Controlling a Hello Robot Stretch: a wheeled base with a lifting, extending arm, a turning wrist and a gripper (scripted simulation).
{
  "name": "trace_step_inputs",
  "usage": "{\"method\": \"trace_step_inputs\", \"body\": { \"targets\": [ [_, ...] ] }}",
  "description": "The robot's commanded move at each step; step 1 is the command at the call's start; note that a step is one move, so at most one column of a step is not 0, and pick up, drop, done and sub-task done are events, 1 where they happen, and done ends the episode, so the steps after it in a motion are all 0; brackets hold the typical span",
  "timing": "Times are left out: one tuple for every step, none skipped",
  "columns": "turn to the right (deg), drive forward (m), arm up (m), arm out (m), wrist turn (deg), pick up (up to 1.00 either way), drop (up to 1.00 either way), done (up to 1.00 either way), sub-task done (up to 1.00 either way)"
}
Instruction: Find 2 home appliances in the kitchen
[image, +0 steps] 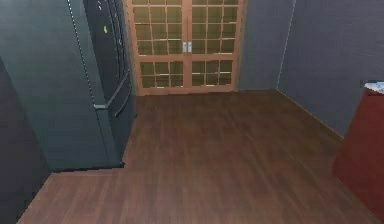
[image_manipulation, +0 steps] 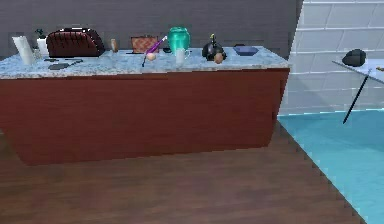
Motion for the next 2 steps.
{"method": "trace_step_inputs", "body": {
  "targets": [
    [-6.0,0.00,0.00,0.00,0.0,0.00,0.00,0.00,0.00],
    [0.0,0.65,0.00,0.00,0.0,0.00,0.00,0.00,0.00]
  ]
}}
